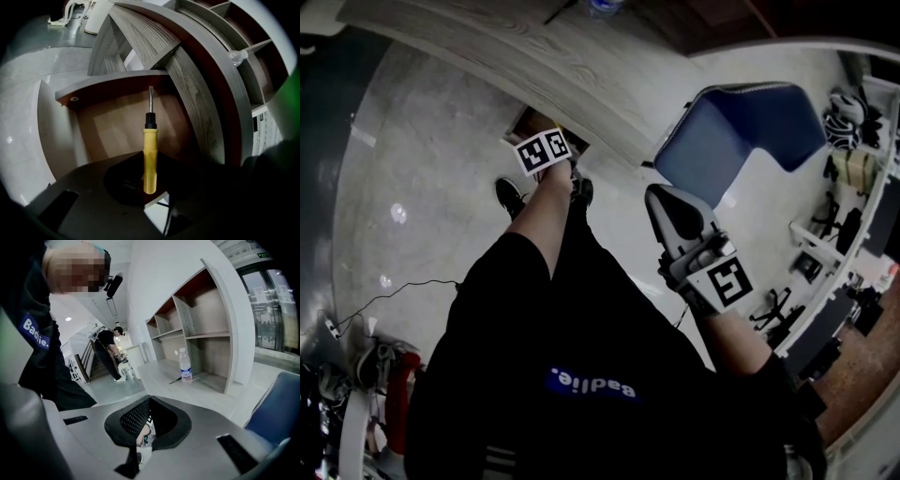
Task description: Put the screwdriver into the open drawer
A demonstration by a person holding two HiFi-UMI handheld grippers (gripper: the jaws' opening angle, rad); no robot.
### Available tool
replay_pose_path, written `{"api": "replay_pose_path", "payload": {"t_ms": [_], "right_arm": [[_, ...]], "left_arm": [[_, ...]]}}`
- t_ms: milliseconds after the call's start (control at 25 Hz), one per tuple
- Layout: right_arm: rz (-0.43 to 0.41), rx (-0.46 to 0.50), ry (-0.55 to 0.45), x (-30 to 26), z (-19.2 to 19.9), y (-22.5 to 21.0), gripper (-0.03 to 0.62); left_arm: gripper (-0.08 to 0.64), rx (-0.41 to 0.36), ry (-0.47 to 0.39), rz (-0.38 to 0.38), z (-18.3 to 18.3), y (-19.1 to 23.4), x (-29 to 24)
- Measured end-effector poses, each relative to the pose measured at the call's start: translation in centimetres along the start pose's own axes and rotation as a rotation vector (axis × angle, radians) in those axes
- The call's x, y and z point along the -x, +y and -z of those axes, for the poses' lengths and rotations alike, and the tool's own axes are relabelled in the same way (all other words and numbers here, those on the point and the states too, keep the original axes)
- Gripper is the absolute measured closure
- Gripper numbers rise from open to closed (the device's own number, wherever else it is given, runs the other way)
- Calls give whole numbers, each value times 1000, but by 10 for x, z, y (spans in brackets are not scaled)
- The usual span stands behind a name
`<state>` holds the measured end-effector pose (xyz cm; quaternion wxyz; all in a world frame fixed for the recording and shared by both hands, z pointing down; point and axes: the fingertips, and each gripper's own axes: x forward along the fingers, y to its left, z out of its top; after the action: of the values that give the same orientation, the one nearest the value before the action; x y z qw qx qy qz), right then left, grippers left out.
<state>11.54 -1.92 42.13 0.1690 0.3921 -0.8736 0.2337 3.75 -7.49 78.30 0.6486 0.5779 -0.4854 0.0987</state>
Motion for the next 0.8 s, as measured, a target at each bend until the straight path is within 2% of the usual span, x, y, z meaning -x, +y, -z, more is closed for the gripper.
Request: {"api": "replay_pose_path", "payload": {"t_ms": [160, 440, 800], "right_arm": [[10, 5, 1, 0, -2, -1, 565], [28, -20, 10, 3, 3, -4, 565], [46, -15, 20, 4, 6, -5, 565]], "left_arm": [[485, 3, 25, -5, 8, 1, -2], [486, -5, 9, -27, -6, 11, -9], [485, 165, -7, -7, -6, 24, -12]]}}
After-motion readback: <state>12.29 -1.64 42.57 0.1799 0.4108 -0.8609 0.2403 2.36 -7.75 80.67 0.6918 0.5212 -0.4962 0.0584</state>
